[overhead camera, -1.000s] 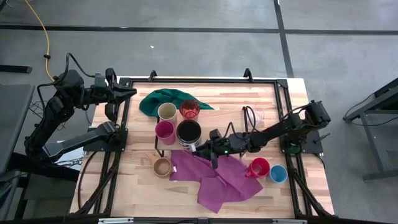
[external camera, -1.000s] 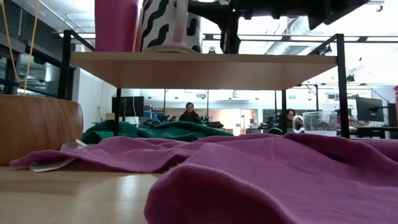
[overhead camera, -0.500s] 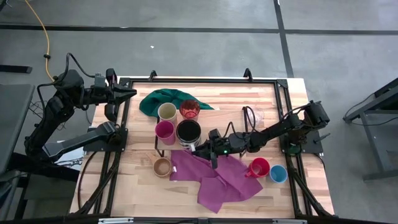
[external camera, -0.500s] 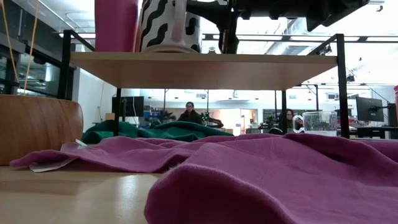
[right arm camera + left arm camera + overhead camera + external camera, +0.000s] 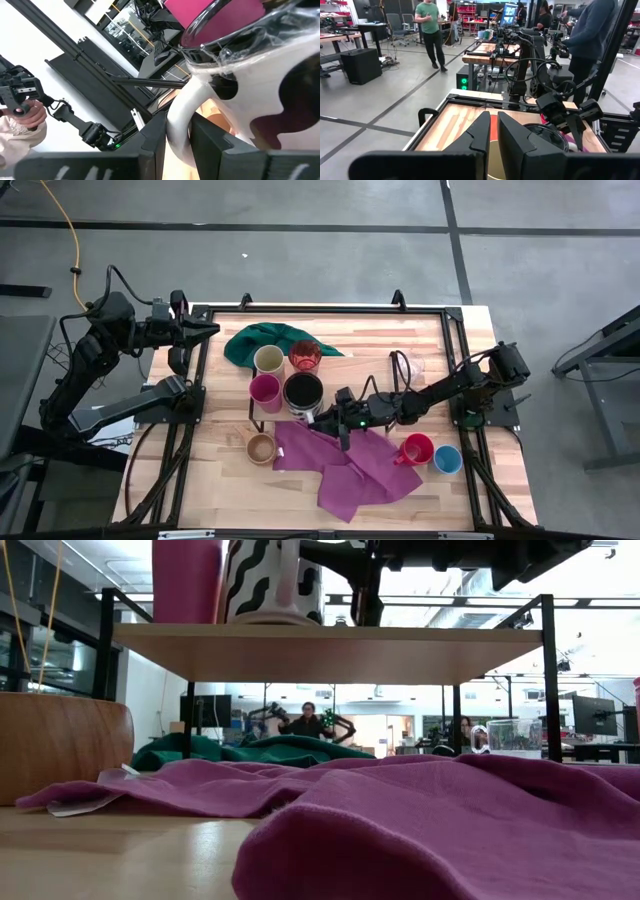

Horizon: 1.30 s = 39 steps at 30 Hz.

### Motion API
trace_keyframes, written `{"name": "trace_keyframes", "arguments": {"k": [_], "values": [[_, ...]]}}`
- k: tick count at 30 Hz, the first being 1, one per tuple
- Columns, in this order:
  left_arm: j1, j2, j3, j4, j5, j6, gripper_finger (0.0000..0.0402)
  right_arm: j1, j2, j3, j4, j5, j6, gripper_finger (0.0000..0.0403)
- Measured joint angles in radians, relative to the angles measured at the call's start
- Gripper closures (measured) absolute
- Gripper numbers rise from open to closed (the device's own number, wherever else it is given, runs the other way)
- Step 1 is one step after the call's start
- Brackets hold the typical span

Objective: Stack small to large cups/mugs on shelf
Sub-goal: Put the white mug on the shelf

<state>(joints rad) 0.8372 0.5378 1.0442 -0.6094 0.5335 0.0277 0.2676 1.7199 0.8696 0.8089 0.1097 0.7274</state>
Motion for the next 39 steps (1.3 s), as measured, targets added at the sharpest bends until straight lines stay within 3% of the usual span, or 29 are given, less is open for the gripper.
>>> {"name": "trace_keyframes", "arguments": {"k": [21,30,39], "values": [[0.0,0.0,0.0,0.002,0.0,0.001,0.0378,0.0,0.001,0.0,-0.011,-0.039,0.01,0.0331],[0.0,0.0,0.0,0.002,0.0,0.001,0.0378,0.001,0.001,0.001,-0.022,-0.032,0.017,0.0291],[0.0,0.0,0.0,0.002,0.0,0.001,0.0378,-0.018,0.001,0.001,-0.032,-0.034,0.013,0.0288]]}}
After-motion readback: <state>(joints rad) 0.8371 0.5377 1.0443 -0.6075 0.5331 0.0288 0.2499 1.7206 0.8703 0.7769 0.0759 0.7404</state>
